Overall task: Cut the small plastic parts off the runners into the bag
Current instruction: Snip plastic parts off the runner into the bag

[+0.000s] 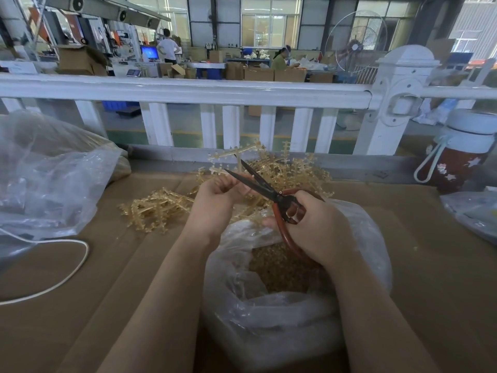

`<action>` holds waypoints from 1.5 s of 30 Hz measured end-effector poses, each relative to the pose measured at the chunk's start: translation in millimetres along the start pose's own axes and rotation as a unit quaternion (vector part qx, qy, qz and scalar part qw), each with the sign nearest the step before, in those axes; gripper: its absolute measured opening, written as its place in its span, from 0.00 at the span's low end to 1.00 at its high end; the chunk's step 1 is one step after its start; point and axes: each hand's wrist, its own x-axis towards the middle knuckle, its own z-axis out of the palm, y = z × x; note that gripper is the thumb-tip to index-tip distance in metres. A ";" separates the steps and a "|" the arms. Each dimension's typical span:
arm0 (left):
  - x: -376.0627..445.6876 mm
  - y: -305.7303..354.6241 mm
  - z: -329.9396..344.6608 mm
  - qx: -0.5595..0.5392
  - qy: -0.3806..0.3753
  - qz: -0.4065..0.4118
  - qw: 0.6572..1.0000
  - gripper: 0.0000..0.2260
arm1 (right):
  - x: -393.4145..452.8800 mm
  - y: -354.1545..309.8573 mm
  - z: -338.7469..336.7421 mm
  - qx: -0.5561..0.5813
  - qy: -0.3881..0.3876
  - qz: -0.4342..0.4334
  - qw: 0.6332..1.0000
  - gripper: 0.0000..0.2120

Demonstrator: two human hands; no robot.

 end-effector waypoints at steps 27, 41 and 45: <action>1.1 -1.9 -2.0 -0.009 -0.017 0.014 1.000 0.20 | -1.2 -1.9 2.0 -0.014 0.037 -0.011 0.999 0.35; 1.3 -2.5 -3.8 -0.004 -0.023 -0.006 1.000 0.12 | -1.1 -2.1 2.5 0.008 0.017 -0.007 1.000 0.41; 0.4 -0.6 -3.9 0.000 -0.019 -0.002 1.000 0.12 | -1.1 -2.8 2.5 0.007 0.032 -0.005 0.999 0.43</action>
